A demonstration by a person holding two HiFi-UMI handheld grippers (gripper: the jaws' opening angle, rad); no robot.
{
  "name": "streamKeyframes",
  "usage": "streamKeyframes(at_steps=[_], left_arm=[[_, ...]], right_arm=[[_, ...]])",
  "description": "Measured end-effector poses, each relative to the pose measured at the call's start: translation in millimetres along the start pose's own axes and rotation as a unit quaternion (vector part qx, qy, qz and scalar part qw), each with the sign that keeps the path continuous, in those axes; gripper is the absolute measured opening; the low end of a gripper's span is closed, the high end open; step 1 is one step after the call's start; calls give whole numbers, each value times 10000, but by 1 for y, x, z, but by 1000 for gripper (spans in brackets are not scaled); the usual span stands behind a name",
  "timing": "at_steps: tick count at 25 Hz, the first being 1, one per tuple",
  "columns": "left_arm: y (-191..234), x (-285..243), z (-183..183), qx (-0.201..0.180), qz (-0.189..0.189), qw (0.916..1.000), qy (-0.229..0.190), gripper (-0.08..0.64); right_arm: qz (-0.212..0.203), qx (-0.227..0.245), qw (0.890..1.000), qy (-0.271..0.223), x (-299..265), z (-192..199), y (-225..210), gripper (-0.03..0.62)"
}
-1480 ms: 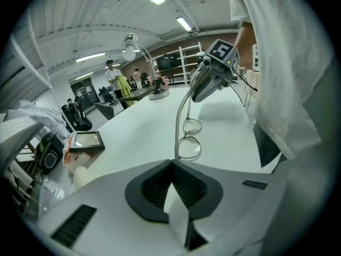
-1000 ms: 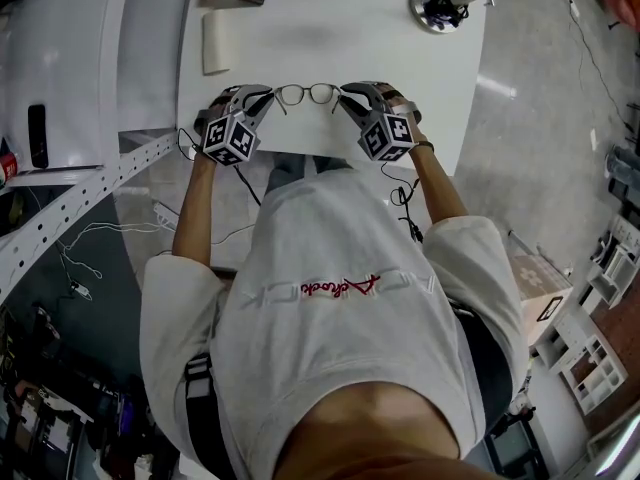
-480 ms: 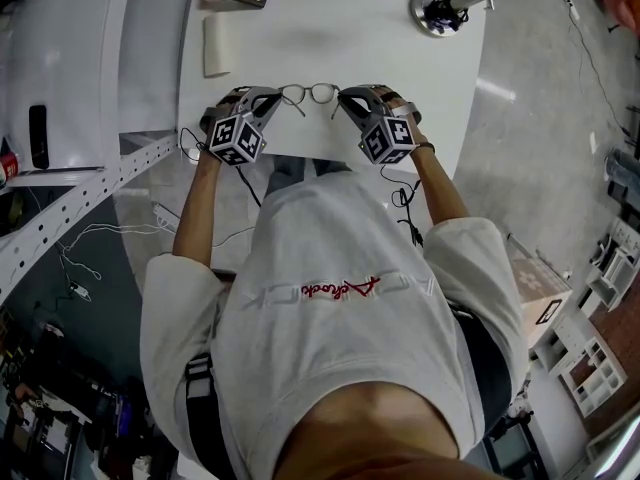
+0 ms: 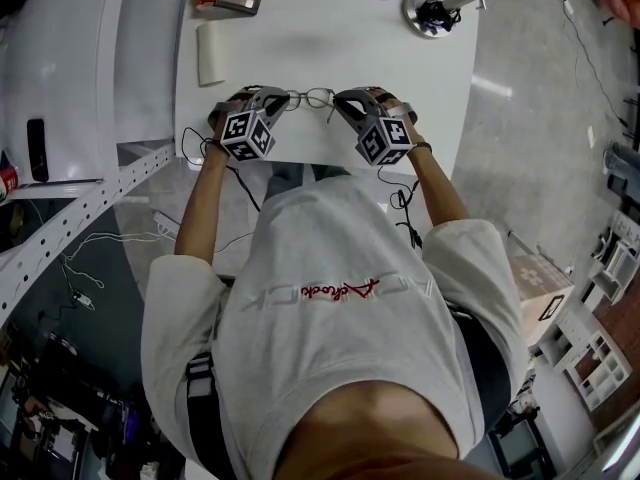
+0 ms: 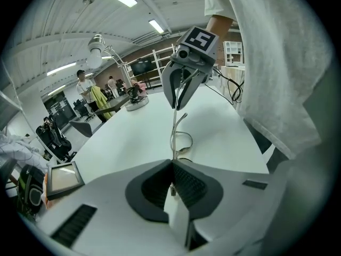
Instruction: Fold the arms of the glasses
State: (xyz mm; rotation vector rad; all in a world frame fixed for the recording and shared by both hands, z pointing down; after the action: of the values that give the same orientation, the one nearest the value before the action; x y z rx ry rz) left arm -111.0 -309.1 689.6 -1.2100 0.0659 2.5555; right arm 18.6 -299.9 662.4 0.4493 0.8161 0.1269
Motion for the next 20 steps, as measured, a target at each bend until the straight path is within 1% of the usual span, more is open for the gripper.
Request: streamKeyframes(at_steps=[4, 8, 14, 20], left_arm=[[1, -10, 0, -11, 118, 9999, 123, 29], [2, -16, 3, 14, 158, 9997, 194, 29], [3, -18, 5, 114, 155, 9997, 170, 29], [4, -19, 7, 151, 184, 9996, 156, 29]], right_arm=[[-45, -25, 10000, -12, -1, 0, -2, 46], [-85, -27, 10000, -10, -2, -1, -3, 46], [-143, -36, 9999, -6, -5, -4, -6, 46], [-366, 116, 9991, 160, -16, -10, -10, 44]])
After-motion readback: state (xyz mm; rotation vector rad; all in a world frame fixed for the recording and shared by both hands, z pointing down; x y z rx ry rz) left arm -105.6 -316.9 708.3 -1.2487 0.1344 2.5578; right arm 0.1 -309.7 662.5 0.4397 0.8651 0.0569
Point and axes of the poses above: the fingertips, and each gripper's own axes: x backward along the fingers, y to its left, z out of its underside, the point moved 4 cm from there along x, backward along the fingers, and after that the axes turned 12 degrees about x, right-handed, at the moved point
